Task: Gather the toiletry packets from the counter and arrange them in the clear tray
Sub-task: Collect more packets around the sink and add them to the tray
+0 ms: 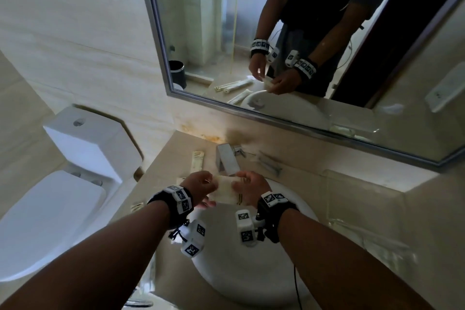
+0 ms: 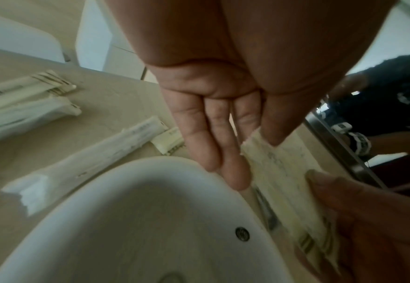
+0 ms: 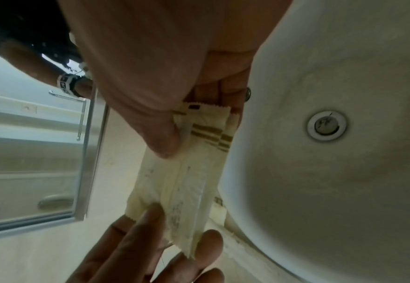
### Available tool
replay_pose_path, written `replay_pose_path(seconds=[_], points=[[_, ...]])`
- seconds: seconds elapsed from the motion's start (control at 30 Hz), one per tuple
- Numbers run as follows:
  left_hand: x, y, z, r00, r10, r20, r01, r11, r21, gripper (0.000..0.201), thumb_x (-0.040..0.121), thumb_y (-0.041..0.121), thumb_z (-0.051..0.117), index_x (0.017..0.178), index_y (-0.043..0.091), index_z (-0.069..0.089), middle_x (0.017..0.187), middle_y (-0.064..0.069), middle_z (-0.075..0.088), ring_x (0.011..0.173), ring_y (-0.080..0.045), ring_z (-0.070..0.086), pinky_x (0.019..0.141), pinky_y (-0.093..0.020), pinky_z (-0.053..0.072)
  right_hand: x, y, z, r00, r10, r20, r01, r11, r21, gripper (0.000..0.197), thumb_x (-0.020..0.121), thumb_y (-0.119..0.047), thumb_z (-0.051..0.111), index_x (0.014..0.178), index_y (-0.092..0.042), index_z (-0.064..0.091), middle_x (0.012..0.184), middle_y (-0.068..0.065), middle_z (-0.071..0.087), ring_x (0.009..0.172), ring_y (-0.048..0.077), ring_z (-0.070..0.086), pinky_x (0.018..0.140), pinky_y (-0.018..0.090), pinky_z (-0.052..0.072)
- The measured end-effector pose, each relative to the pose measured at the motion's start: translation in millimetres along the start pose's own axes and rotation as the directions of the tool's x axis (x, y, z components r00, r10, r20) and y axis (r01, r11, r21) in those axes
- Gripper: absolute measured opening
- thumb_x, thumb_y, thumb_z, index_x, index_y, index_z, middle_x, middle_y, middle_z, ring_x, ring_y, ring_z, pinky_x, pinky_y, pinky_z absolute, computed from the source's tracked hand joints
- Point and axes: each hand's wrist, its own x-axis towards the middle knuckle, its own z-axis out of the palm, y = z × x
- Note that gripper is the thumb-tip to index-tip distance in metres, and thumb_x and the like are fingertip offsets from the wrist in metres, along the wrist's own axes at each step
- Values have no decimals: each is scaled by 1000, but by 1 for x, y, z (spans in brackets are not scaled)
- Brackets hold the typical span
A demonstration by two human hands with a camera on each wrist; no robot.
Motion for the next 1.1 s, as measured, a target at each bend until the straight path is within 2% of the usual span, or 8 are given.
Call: replay_pose_path(seconds=[0.13,0.27,0.37,0.57,0.73,0.83,0.93,1.1], points=[[4,11,36,999,46,-26,-43,992,115,11,88,8,62,95,16,58,70,-15,61,52,-23,60,57,-35,55,-12,20,-27,997,-29,-67,26,998,-49,46,83,-31,71,127,-23,60,119,3,66,105,21,64,91,42,56],[5,32,68,995,104,7,-103,969,224,29,87,7,62,109,26,61,72,-7,62,56,-20,59,49,-28,55,-26,37,-56,995,-14,-100,13,1000,-18,44,86,-23,69,128,-21,60,112,0,66,98,17,64,84,30,55],[5,42,95,988,147,44,-154,945,288,22,91,13,59,109,26,63,73,-4,61,55,-18,59,46,-27,53,-35,53,-75,992,-3,-127,3,1000,-3,45,86,-22,70,130,-23,60,120,3,65,103,16,62,84,25,50],[10,51,145,982,151,111,-182,904,386,11,92,19,58,96,17,68,78,-5,68,63,-18,63,54,-29,57,-55,94,-102,981,59,-187,-50,997,52,49,84,-27,72,131,-24,59,128,4,62,110,20,61,92,31,51],[17,55,187,969,157,189,-228,860,456,7,90,13,61,85,18,63,77,-5,66,60,-17,62,51,-27,55,-70,134,-123,953,165,-254,-145,985,93,50,83,-33,71,130,-23,59,114,1,63,102,23,65,89,43,56],[24,58,216,957,151,246,-259,824,504,4,90,14,61,91,18,62,80,-5,68,57,-16,63,50,-27,54,-81,157,-138,933,200,-300,-180,979,93,47,84,-28,68,130,-22,60,123,5,65,108,24,63,94,38,53],[31,60,252,940,140,311,-295,792,535,5,90,16,60,95,17,62,79,-6,70,57,-18,64,55,-30,57,-94,182,-155,902,248,-352,-215,968,131,48,84,-21,67,131,-22,59,120,6,66,107,23,62,96,37,51],[32,60,314,909,126,397,-346,759,551,8,90,15,58,96,19,60,73,-1,67,56,-14,62,53,-26,53,-118,227,-185,849,313,-426,-247,947,204,52,86,-8,62,136,-22,55,125,6,63,107,21,60,92,28,48]])
